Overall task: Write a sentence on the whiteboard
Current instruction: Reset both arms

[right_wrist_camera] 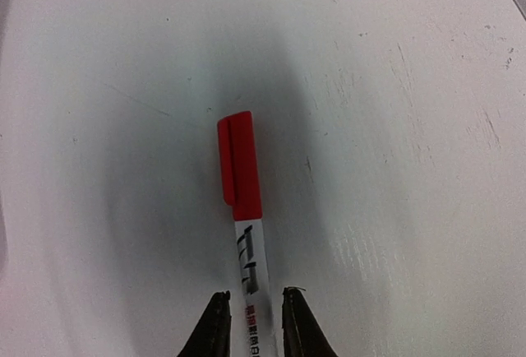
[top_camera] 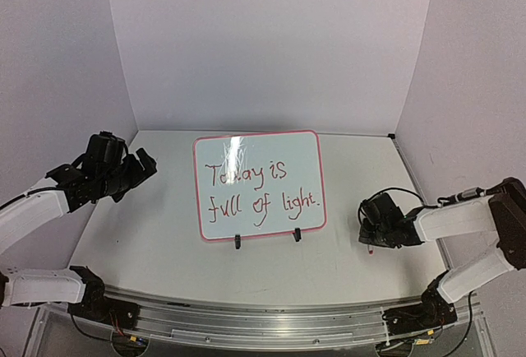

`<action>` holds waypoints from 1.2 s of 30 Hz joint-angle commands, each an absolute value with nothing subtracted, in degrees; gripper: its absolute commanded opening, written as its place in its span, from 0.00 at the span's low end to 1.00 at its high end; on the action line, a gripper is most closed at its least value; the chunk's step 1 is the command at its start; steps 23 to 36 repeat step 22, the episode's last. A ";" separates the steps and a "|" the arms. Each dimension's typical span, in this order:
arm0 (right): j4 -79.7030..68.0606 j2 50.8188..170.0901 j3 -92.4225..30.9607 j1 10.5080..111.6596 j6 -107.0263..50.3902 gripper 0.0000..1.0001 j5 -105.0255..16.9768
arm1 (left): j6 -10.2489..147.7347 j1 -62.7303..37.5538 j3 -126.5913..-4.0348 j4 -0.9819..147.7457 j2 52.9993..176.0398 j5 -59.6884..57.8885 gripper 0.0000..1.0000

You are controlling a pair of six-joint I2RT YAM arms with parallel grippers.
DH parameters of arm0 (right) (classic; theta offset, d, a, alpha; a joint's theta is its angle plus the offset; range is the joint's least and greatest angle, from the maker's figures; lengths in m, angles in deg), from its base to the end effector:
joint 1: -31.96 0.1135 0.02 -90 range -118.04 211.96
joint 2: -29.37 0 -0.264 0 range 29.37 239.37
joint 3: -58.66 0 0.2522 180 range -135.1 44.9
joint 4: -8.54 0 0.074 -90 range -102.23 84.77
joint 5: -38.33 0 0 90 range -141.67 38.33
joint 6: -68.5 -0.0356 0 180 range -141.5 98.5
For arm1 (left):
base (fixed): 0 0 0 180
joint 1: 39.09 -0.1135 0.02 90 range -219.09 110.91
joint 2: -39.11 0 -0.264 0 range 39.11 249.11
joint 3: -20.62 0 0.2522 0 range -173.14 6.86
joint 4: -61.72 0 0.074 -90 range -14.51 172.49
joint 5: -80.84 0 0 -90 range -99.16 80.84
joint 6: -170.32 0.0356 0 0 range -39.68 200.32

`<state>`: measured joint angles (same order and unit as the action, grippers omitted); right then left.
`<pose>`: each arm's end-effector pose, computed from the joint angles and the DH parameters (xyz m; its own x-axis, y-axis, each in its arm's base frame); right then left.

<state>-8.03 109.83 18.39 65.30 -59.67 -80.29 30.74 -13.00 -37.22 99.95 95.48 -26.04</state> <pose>0.1987 0.1103 0.1231 -0.7119 0.1810 -0.6785 0.2250 0.9741 0.0238 0.1954 -0.0842 0.2751 -0.5098 -0.5615 -0.6518 -0.2718 0.8239 -0.4973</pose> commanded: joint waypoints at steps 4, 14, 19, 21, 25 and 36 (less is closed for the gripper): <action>-33.31 101.56 2.90 65.08 -61.13 0.63 -82.99 | 30.71 -13.04 -38.01 103.59 93.54 -27.70 1.00; -57.88 91.37 -13.49 65.09 -60.10 0.92 -91.42 | 31.98 -13.05 -41.66 108.49 91.91 -29.17 1.00; -59.01 83.98 -9.99 65.09 -60.88 0.94 -92.90 | 32.04 -13.06 -42.74 110.72 91.48 -30.28 1.00; -59.05 82.48 -9.00 65.04 -60.87 0.94 -92.25 | 31.95 -13.07 -42.53 111.16 91.13 -30.72 1.00; -59.09 81.97 -8.80 65.04 -60.93 0.94 -92.01 | 31.89 -13.07 -42.33 111.25 90.95 -30.89 1.00; -59.09 81.97 -8.80 65.04 -60.93 0.94 -92.01 | 31.89 -13.07 -42.33 111.25 90.95 -30.89 1.00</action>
